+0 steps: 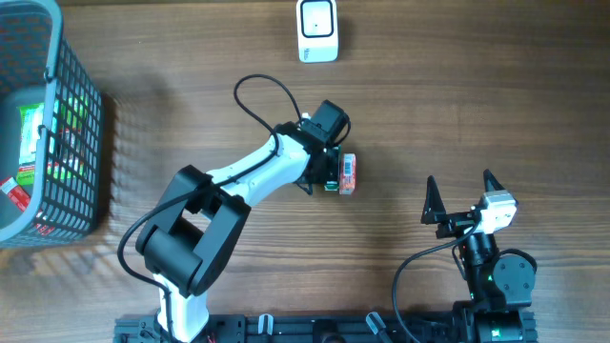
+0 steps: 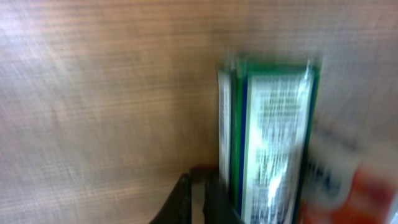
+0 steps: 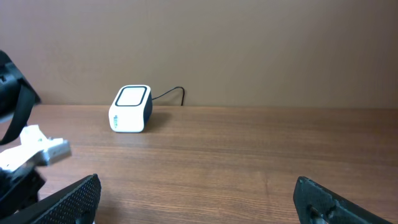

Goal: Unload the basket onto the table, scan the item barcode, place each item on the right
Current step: 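Carry the items with the left gripper to the table centre, then release the green box and small pack on the table, withdraw left gripper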

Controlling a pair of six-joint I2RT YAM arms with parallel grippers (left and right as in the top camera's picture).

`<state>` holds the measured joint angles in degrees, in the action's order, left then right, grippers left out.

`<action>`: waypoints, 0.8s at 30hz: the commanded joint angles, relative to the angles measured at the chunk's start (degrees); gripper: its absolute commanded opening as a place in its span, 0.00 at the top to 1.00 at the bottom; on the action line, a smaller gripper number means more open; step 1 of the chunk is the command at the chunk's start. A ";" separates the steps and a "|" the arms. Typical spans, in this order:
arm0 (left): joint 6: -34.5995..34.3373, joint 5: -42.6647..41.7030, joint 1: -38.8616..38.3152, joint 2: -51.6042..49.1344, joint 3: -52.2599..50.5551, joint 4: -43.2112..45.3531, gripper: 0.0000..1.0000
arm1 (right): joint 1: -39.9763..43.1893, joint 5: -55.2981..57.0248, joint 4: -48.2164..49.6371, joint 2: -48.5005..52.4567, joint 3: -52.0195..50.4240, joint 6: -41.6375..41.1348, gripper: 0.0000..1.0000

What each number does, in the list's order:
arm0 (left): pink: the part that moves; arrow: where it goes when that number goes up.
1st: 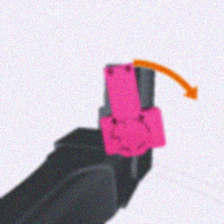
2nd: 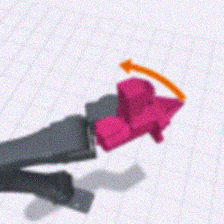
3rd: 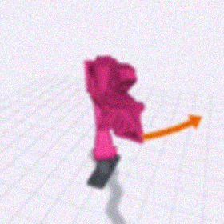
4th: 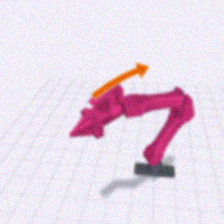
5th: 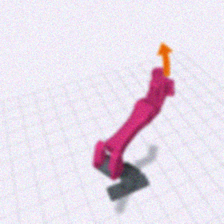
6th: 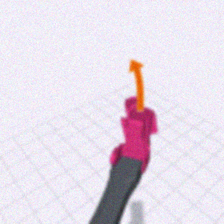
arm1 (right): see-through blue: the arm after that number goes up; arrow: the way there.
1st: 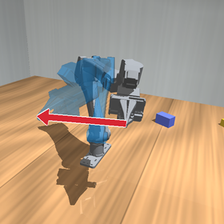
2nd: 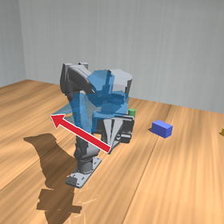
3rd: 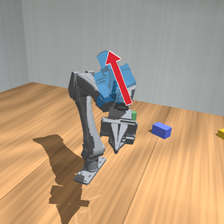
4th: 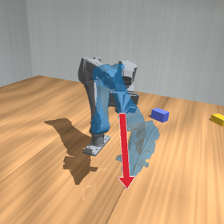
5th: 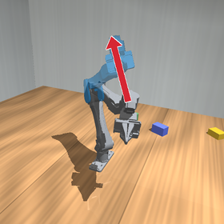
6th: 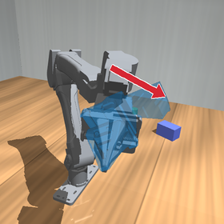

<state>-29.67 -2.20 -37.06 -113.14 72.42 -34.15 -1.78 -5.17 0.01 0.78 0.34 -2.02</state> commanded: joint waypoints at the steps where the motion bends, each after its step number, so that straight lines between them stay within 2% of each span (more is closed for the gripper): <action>1: -0.81 2.89 0.79 -0.57 -0.22 1.09 0.96 | 0.31 -0.90 0.33 -0.35 -0.04 0.50 0.00; 11: -0.85 2.93 -3.89 -0.57 -0.22 -2.19 0.94 | 0.31 -0.90 0.35 -0.35 -0.04 0.50 0.00; 18: -0.59 5.03 0.33 2.03 2.34 -7.26 0.93 | 0.31 -0.90 0.33 -0.35 -0.04 0.50 0.00; 20: 3.28 8.41 5.25 5.73 9.60 -14.27 0.81 | 0.31 -0.90 0.33 -0.35 -0.04 0.50 0.00; 22: 5.95 10.12 10.84 8.79 18.16 -20.94 0.76 | 0.31 -0.90 0.33 -0.35 -0.04 0.50 0.00; 23: 7.04 10.25 14.97 10.40 24.22 -24.50 0.60 | 0.31 -0.90 0.33 -0.35 -0.04 0.48 0.00; 24: 7.02 10.25 19.23 11.63 29.81 -27.32 0.53 | 0.31 -0.90 0.33 -0.35 -0.04 0.48 0.00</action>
<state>-26.15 4.19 -28.60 -110.06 86.30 -55.81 -1.76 -5.17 0.05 0.80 0.34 -2.02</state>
